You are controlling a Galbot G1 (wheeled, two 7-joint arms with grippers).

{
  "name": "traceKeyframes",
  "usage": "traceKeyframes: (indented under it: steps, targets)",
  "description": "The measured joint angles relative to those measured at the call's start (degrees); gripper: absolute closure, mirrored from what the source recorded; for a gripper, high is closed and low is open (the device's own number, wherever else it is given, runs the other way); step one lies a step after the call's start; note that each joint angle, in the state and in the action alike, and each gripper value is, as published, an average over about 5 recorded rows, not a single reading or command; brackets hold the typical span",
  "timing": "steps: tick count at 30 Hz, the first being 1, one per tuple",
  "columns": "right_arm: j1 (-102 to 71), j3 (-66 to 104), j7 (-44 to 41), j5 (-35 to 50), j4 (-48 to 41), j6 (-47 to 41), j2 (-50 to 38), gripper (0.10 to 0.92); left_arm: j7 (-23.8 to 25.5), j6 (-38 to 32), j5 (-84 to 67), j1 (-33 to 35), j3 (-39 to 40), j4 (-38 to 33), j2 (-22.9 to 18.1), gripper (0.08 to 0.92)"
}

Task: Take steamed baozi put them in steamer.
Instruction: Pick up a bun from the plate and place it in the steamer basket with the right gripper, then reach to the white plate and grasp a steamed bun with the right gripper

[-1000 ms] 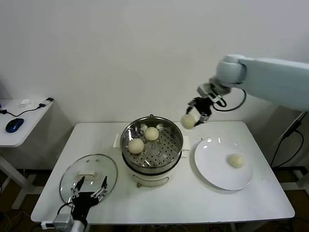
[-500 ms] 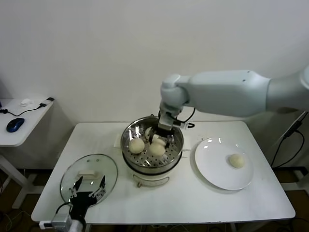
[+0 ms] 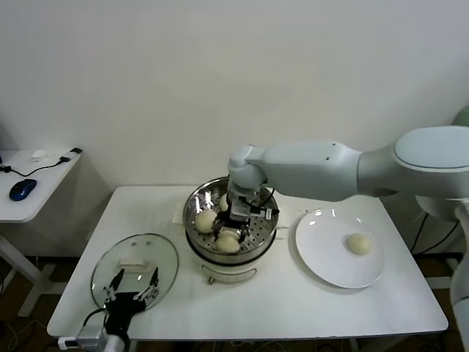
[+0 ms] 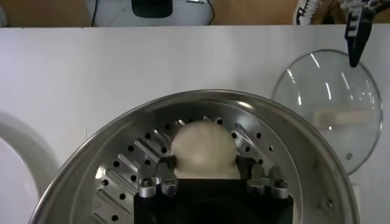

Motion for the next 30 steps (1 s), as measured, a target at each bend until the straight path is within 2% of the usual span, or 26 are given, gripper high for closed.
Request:
traceKeyframes:
  steps: [5, 14, 21, 30]
  targets:
    - [2.2, -0.44, -1.45, 2.39, -0.65, 1.41, -0.71, 0.206, 0.05, 0.0, -0.01, 0.19, 0.11, -0.35, -0.2, 0.177]
    - [11.93, -5.43, -7.39, 13.02, -3.57, 1.64, -6.41, 0.202, 0.2, -0.12, 0.07, 0.87, 0.45, -1.2, -0.3, 0.177]
    - [19.01, -12.31, -11.24, 18.51, -3.94, -7.76, -17.93, 0.203, 0.23, -0.31, 0.1, 1.15, 0.5, -1.64, -0.16, 0.177]
    - [15.88, -15.08, -10.59, 18.19, -4.35, -20.4, -33.31, 0.203, 0.41, -0.2, 0.57, 1.49, 0.77, -2.47, -0.83, 0.177]
